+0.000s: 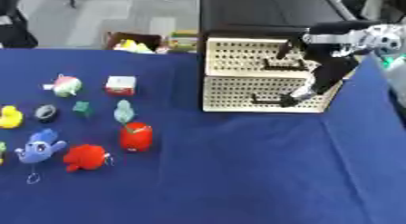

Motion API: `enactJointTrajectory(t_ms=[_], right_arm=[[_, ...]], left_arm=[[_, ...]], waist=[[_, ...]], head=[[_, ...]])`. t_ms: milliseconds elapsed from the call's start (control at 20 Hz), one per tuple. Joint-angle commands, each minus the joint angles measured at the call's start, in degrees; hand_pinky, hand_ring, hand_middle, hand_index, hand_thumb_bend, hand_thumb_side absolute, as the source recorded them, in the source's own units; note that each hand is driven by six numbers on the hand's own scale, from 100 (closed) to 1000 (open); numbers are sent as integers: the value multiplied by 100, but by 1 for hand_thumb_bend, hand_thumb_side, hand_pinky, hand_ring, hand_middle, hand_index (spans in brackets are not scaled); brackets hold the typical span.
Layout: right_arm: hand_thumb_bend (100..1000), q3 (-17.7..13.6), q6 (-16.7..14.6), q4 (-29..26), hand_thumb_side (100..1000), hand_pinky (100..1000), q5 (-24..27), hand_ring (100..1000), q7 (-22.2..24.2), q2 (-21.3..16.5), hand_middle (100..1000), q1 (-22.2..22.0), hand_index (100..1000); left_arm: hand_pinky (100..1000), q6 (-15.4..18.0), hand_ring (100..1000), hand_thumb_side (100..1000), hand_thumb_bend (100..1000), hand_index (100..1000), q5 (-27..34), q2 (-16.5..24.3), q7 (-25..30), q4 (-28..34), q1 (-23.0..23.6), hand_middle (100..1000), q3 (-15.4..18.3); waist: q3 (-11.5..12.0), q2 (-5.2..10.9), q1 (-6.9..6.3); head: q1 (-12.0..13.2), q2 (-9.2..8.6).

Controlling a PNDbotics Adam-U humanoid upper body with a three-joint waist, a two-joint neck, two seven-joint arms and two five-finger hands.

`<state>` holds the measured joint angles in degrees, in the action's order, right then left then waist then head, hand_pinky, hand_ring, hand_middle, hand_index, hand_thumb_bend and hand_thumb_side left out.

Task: Pick up objects from table and place into drawer.

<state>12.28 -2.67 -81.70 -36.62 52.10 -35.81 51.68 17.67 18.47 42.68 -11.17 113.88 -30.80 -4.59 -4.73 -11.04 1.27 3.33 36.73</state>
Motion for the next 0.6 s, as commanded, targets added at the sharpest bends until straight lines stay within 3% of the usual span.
enactJointTrajectory(t_ms=[50, 600], right_arm=[[693, -125, 55, 20, 505, 100, 5, 150, -13, -62, 100, 46, 876], [693, -170, 102, 174, 506, 100, -102, 152, -13, 25, 100, 33, 876]], left_arm=[[629, -18, 832, 732, 100, 820, 55, 72, 33, 71, -102, 690, 11], [629, -46, 833, 734, 100, 819, 91, 66, 80, 71, -79, 691, -12]], waist=[[5, 134, 2], [-92, 189, 6]], head=[[-8, 101], [-492, 249]])
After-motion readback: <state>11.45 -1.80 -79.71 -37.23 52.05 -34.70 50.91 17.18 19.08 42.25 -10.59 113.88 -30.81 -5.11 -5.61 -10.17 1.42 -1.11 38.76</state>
